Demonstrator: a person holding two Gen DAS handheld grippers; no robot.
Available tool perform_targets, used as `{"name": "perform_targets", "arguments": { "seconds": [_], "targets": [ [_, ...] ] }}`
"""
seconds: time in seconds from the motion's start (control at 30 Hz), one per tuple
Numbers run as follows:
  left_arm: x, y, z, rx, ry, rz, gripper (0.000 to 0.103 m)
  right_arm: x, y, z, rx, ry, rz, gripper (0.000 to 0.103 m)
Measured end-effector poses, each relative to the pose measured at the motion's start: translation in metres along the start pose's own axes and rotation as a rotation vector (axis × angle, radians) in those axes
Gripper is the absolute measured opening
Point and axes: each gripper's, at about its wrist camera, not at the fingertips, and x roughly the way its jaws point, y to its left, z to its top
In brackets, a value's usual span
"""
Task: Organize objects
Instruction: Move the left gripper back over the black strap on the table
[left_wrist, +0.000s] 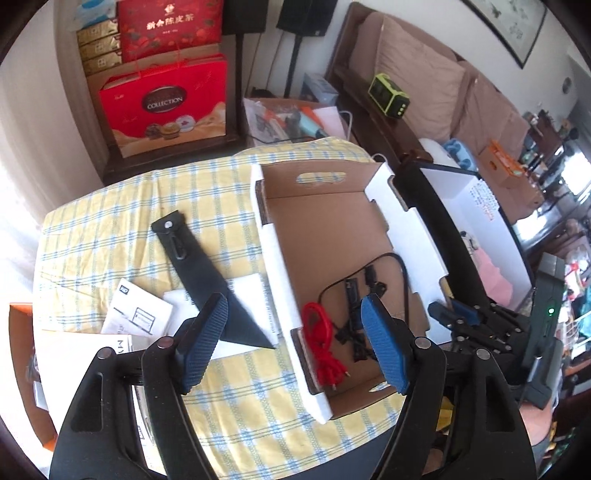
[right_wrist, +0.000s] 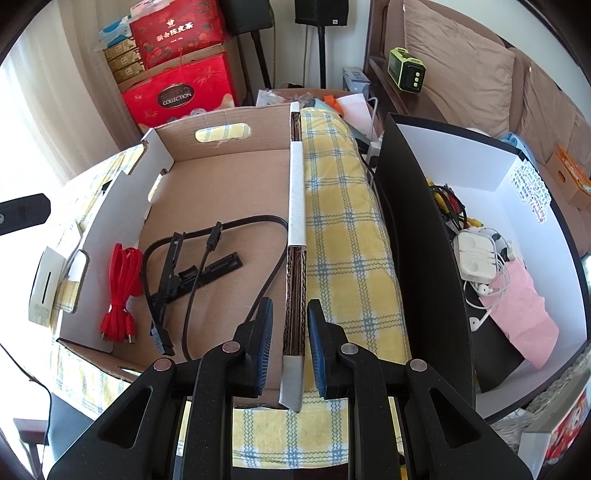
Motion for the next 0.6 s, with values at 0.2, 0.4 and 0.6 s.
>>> {"name": "perform_targets", "arguments": {
  "seconds": [0.2, 0.4, 0.6],
  "targets": [
    [-0.002, 0.015, -0.008, -0.007, -0.003, 0.032, 0.077, 0.0, 0.002, 0.0, 0.0, 0.001, -0.007, 0.019],
    [-0.004, 0.03, -0.015, -0.009, -0.005, 0.071, 0.077, 0.0, 0.003, -0.001, -0.003, 0.001, -0.013, 0.019],
    [0.0, 0.063, -0.01, -0.073, 0.011, 0.114, 0.077, 0.001, 0.004, -0.001, -0.006, 0.001, -0.013, 0.019]
  ]
}}
